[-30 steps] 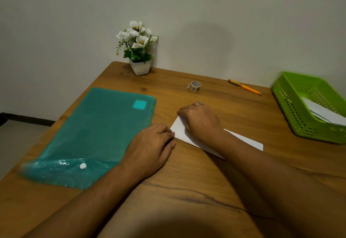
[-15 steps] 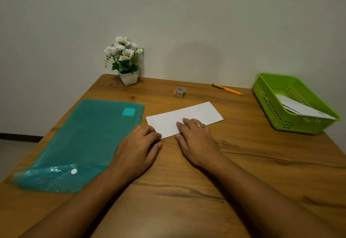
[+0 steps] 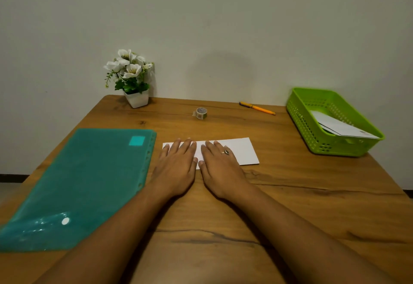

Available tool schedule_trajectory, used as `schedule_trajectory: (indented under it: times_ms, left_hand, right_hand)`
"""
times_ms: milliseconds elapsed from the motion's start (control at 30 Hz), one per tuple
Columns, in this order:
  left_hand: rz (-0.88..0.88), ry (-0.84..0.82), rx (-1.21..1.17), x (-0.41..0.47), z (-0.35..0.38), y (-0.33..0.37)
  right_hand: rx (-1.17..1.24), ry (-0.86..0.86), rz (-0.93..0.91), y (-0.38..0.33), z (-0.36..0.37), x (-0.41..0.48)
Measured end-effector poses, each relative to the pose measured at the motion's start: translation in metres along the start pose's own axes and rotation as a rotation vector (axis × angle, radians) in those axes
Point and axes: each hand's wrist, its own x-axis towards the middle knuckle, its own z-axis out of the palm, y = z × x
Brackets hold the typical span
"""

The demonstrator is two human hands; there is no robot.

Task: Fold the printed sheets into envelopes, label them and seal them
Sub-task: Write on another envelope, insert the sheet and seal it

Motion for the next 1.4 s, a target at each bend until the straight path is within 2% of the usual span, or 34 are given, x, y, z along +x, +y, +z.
schedule_trajectory:
  times_ms: [100,267,567,667,733,800,900,1100,1400]
  left_hand:
    - [-0.005,-0.013,0.014,0.002,0.000,-0.001]
    - [-0.044,-0.057,0.085,0.005,0.004,0.000]
    - [-0.186,-0.133,0.107,0.033,0.008,0.017]
    - [-0.210,0.000,0.054,0.054,0.001,0.024]
    - [-0.213,0.181,-0.068,0.074,-0.005,0.023]
    - [-0.210,0.285,-0.208,0.096,-0.012,0.021]
    - [-0.239,0.235,-0.300,0.131,-0.017,0.023]
    - [-0.275,0.200,-0.224,0.163,-0.009,0.024]
    - [-0.126,0.307,-0.191,0.108,-0.010,0.031]
  right_hand:
    - [0.023,-0.093,0.046,0.027,0.002,0.005]
    - [-0.066,-0.150,0.226,0.085,-0.012,0.005]
    - [-0.080,-0.107,0.229,0.096,-0.006,0.003]
    - [-0.079,-0.085,0.225,0.097,-0.005,0.002]
    - [-0.072,-0.066,0.218,0.097,-0.003,0.002]
    - [-0.066,-0.052,0.213,0.097,-0.003,0.002]
    - [-0.057,-0.029,0.205,0.098,-0.003,0.001]
    - [-0.041,-0.019,0.209,0.098,-0.003,0.000]
    - [-0.019,0.001,0.206,0.099,-0.004,-0.001]
